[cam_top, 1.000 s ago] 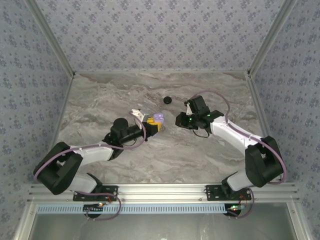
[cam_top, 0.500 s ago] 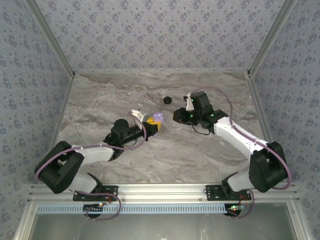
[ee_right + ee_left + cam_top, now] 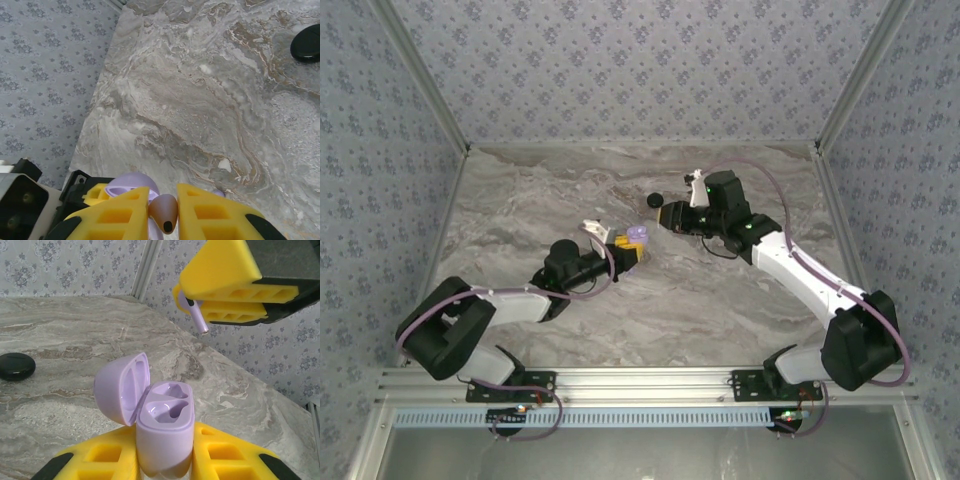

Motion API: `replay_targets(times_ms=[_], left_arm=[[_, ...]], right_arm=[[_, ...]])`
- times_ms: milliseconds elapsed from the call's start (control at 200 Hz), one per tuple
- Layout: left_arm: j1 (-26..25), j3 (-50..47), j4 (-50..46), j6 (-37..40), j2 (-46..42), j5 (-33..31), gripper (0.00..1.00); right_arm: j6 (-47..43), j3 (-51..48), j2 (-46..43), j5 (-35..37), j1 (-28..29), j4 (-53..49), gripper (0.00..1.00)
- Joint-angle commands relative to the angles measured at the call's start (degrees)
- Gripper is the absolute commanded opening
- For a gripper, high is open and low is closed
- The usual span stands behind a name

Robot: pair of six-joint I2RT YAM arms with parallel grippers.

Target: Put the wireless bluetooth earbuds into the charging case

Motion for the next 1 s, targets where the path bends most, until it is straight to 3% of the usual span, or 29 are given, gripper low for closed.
replay_targets(times_ms=[0,994], left_arm=[[-0.53,0.82,3.58,-1.10,0.49,-0.27,0.24],[-1.23,3.44,2.45,-4.17,-0.62,-1.25,0.24]], right_arm=[[-0.09,2.54,-0.28,-1.06,0.77,1.59,0.19],[-1.80,5.33,4.31,-1.15,4.25,1.63,0.20]])
